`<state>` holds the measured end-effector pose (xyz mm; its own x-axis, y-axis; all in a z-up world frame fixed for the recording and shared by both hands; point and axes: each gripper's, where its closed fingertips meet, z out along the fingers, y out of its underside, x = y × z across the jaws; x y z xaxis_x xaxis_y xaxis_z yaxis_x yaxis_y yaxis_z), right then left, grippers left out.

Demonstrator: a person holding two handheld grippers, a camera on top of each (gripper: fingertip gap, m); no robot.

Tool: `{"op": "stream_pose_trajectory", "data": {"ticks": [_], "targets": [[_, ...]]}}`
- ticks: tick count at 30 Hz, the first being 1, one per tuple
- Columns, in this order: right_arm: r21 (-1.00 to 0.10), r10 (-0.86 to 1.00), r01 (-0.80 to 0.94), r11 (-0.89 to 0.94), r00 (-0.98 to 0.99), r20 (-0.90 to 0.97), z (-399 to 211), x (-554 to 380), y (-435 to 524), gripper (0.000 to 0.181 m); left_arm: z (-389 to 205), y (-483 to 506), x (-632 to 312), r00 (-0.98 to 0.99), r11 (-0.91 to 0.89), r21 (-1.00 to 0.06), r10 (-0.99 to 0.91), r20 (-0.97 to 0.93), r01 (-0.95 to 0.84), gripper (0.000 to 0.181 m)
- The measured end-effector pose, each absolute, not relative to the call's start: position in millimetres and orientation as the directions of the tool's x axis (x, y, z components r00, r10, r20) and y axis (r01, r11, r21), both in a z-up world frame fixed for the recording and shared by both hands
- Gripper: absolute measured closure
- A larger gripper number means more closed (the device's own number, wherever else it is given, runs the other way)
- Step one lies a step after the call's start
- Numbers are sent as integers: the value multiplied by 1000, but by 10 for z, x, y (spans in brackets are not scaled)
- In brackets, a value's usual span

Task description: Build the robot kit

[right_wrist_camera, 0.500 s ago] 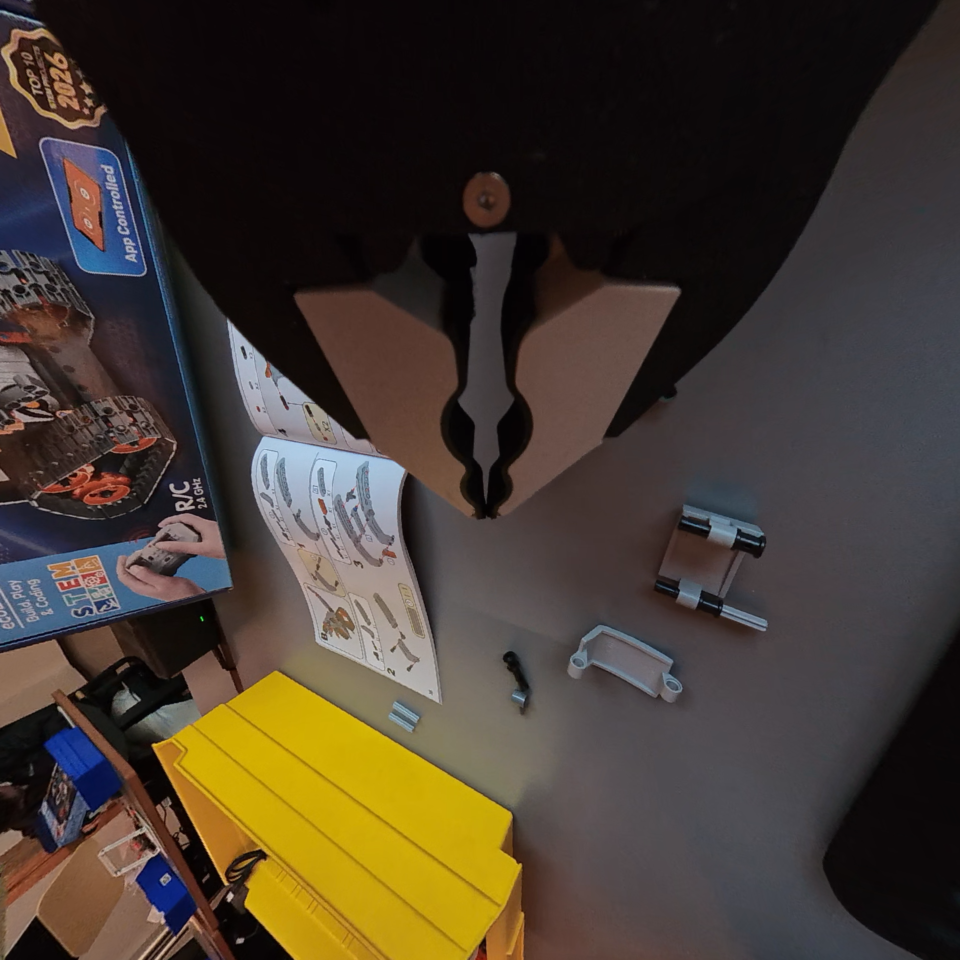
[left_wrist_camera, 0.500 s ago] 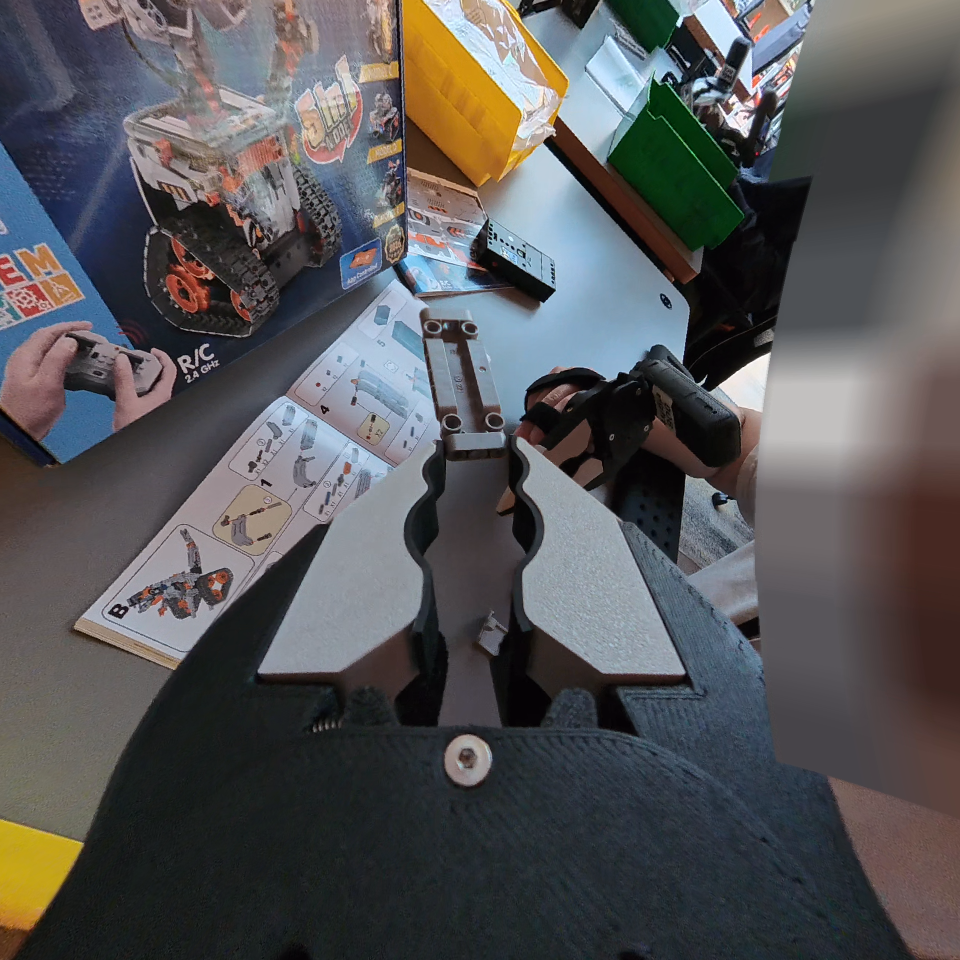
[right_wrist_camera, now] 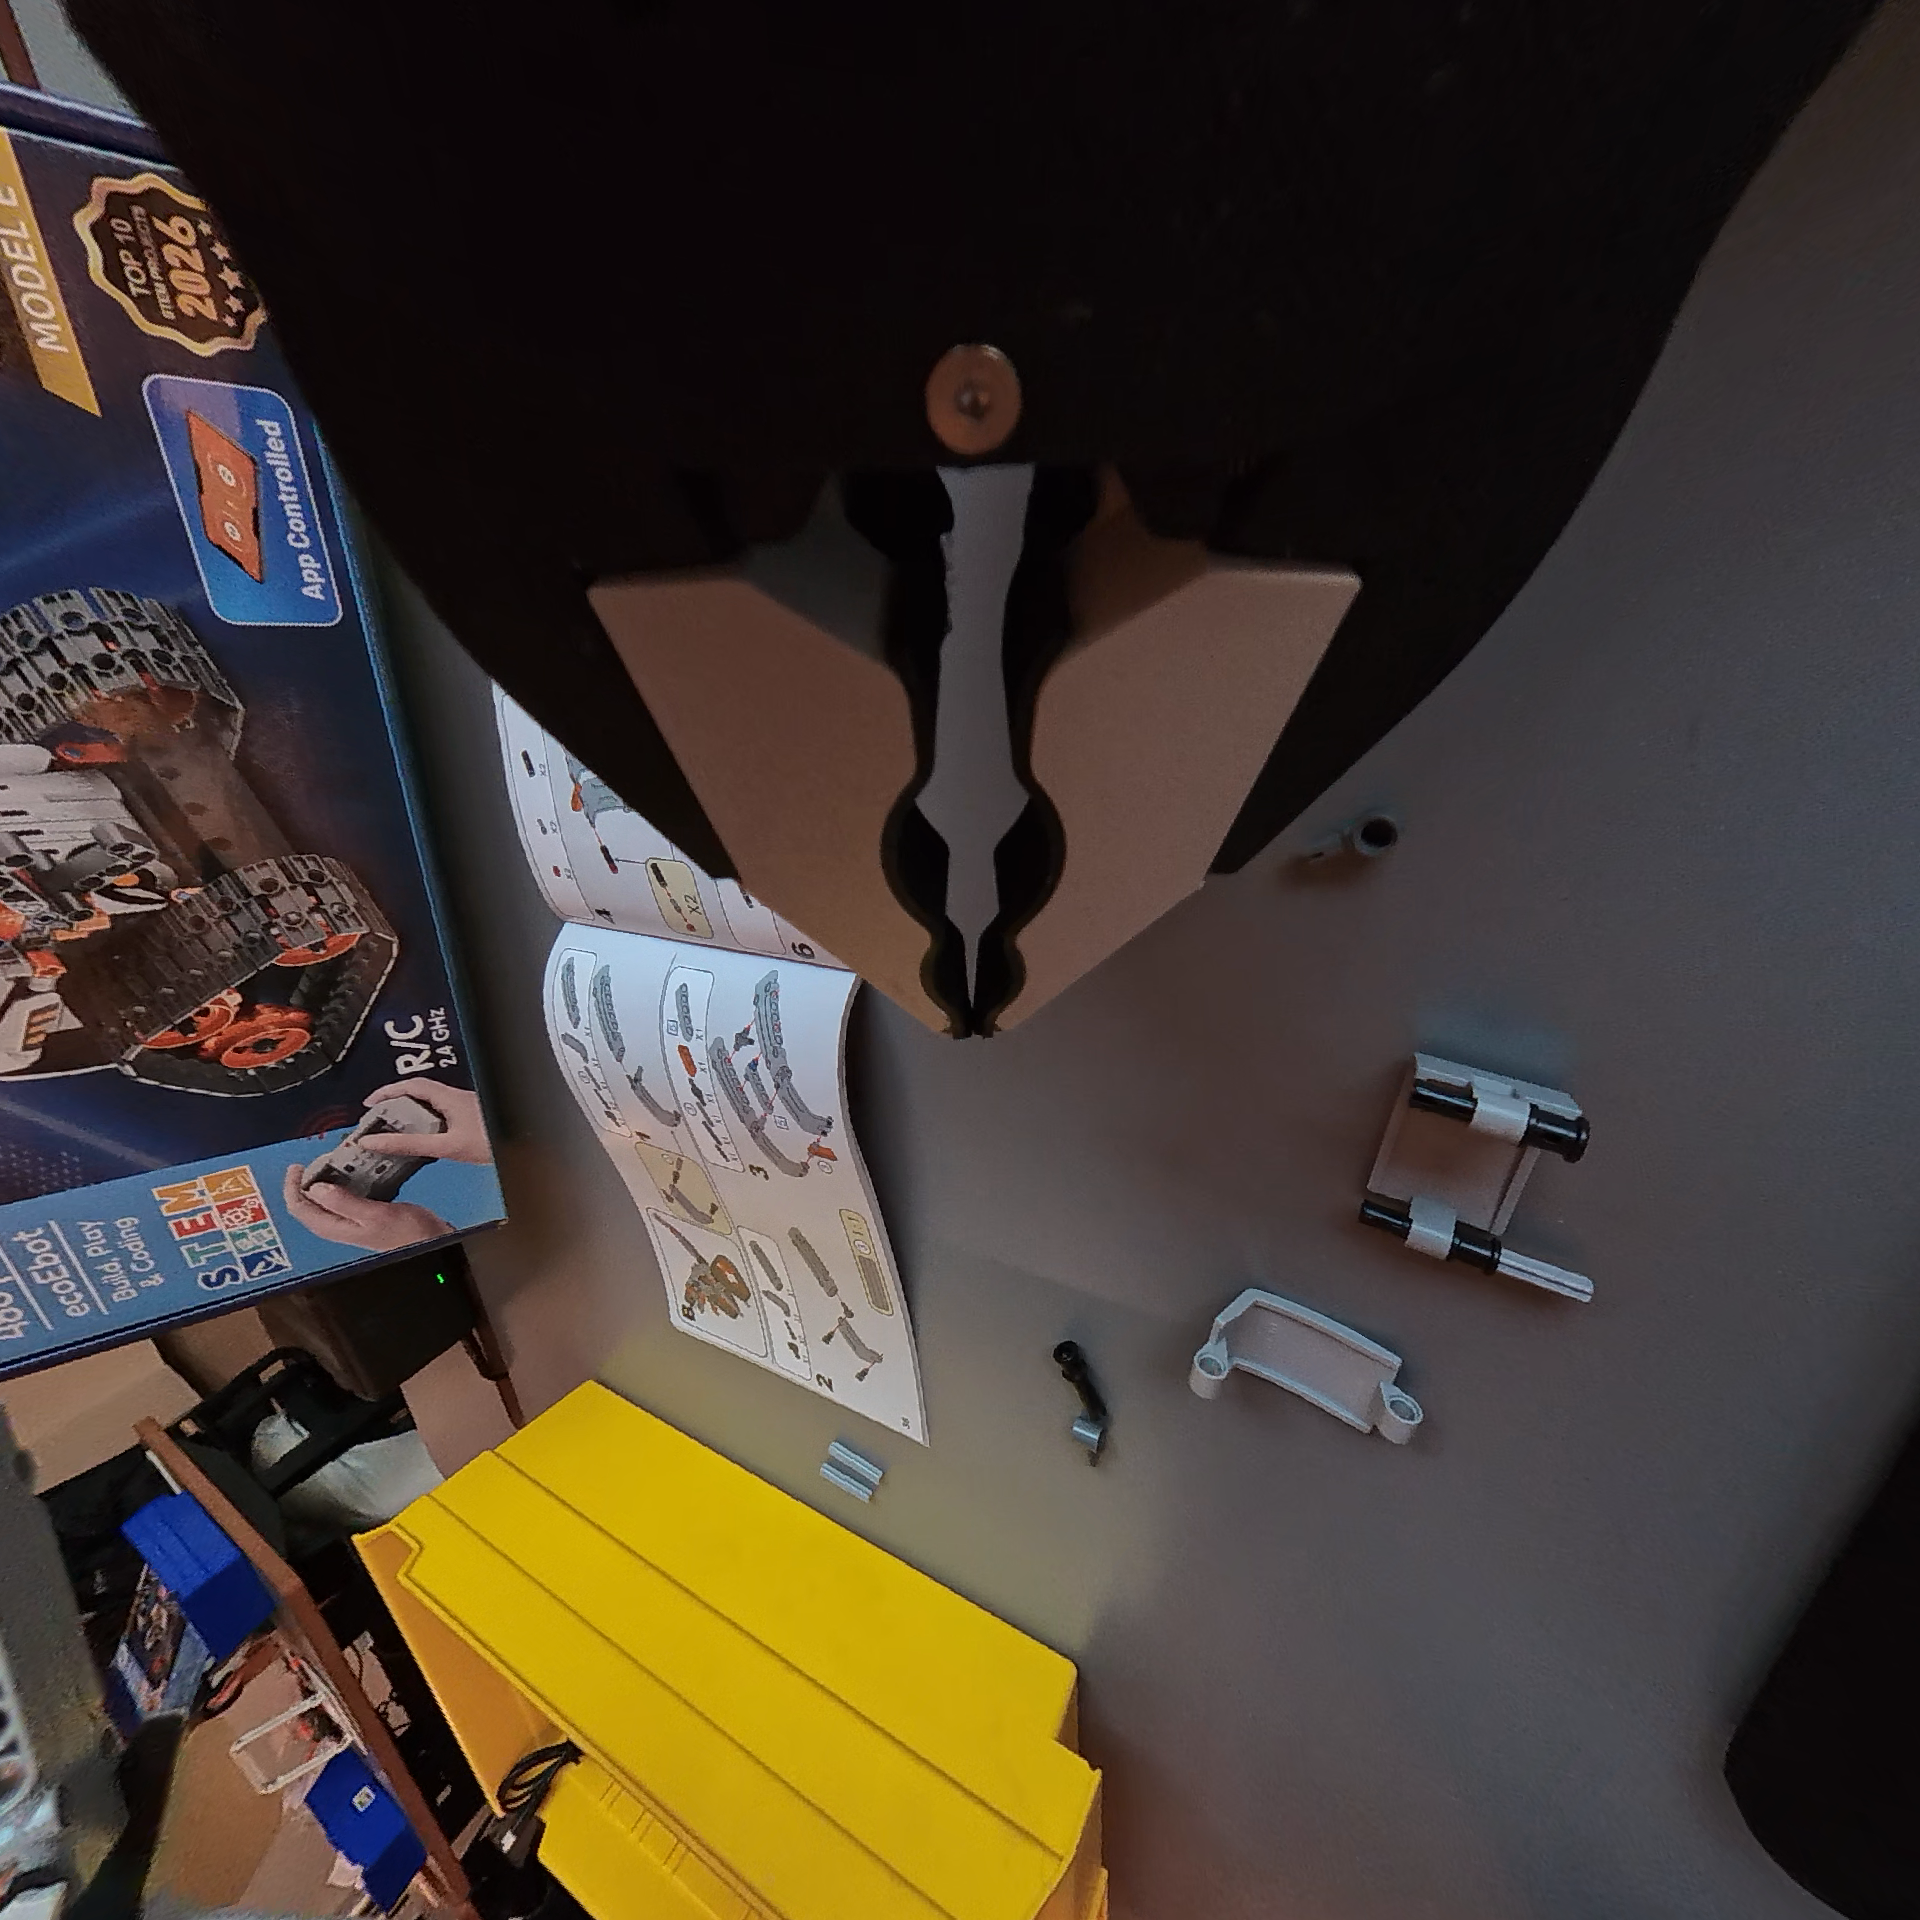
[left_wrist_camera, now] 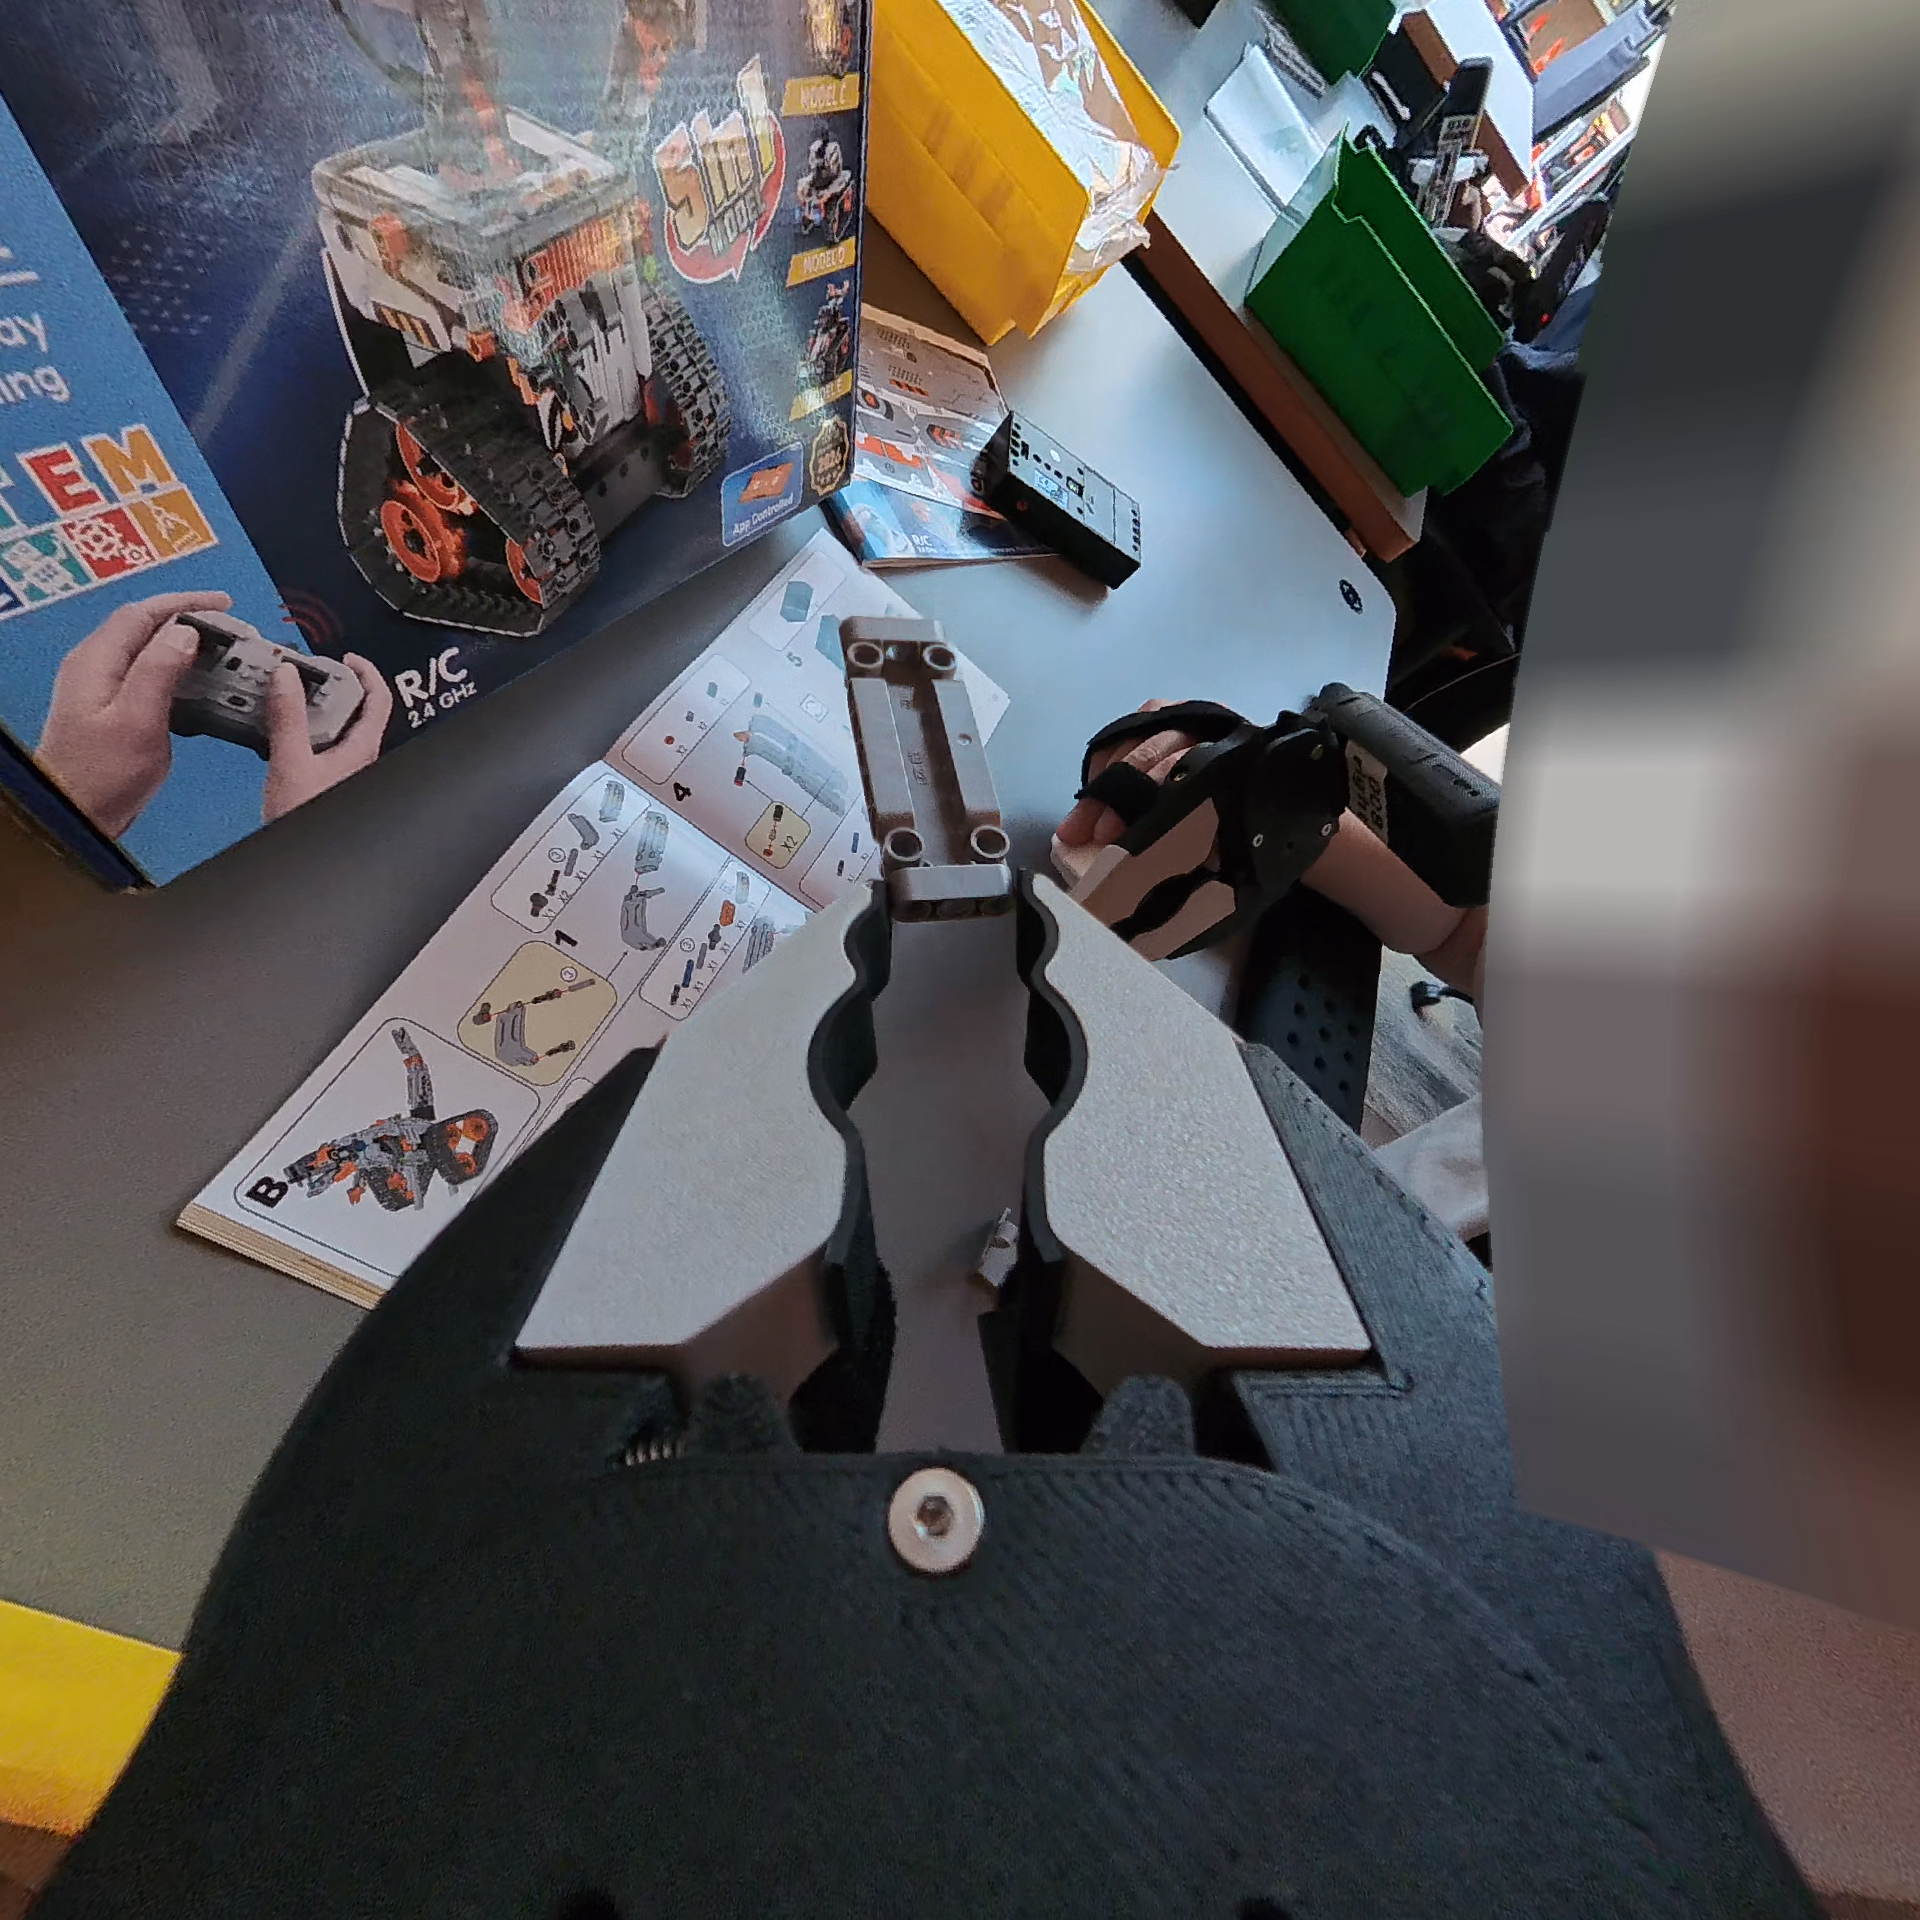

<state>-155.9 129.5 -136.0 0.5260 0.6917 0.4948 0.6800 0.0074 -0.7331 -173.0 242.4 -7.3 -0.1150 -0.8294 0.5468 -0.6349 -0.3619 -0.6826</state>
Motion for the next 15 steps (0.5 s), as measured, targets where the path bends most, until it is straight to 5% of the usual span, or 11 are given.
{"op": "stream_pose_trajectory", "data": {"ticks": [9,15], "targets": [[-650,609,760,9,512,607,-1276,-1274,1341,179,-367,2369,-1573,-114,-394,-605,-768,630,-692,159],[-703,378,708,73,632,676,-763,-990,1441,149,-583,1909,-1431,-185,-332,-520,-677,712,-787,159]]}}
